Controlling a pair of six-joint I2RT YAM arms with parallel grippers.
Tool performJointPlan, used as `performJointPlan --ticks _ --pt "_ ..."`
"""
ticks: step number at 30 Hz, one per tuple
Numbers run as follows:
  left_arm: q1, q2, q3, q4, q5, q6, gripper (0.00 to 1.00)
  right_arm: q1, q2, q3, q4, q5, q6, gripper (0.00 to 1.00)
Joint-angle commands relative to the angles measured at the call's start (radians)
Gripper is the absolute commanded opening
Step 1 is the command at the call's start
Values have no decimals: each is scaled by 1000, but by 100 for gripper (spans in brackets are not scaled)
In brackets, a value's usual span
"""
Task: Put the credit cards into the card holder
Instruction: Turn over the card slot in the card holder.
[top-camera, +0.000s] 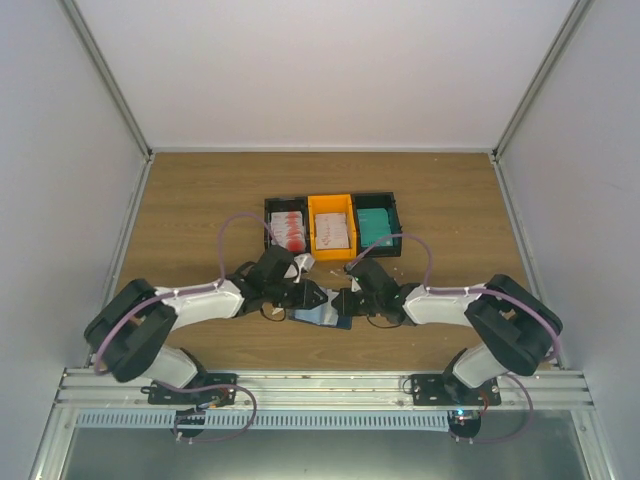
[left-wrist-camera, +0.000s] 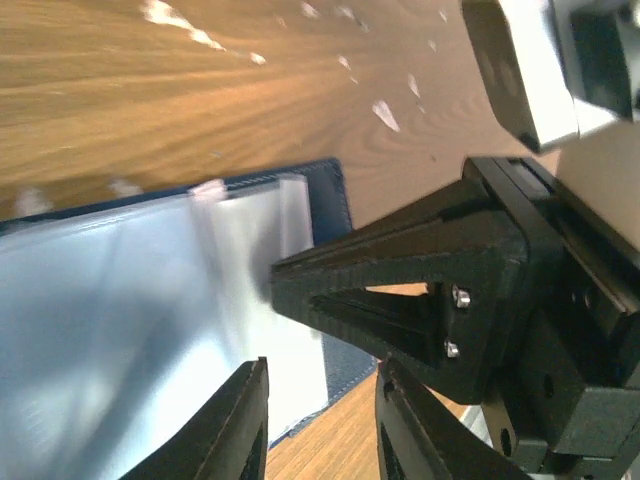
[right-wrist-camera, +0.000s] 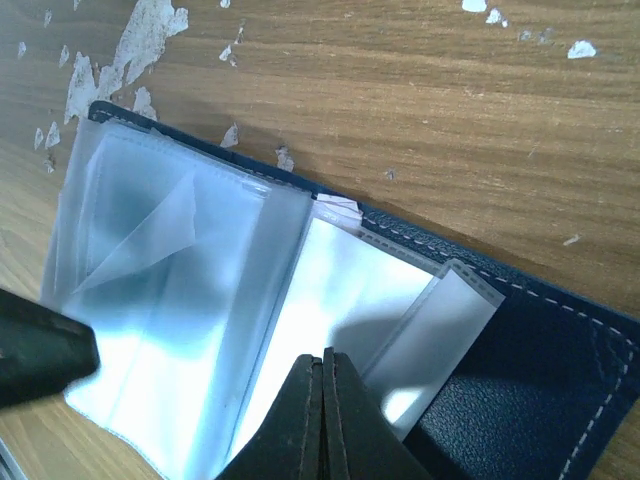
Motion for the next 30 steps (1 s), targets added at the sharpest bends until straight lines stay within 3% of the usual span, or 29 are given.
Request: performJointPlan --ticks 1,8,13,25,30 --pt "-4 -82 8 -168 -218 23 37 -8 18 -4 -14 25 -12 1" --pt "-2 -64 30 -221 -277 66 53 -8 34 5 -13 18 -20 1" --pt "-2 -12 31 -186 -214 84 53 -8 32 1 -15 16 -21 1" --pt "-2 -10 30 -149 -128 85 30 -8 33 0 -13 16 -20 4" --pt "-2 -32 34 -144 -112 87 27 -8 33 -1 -11 16 -21 4"
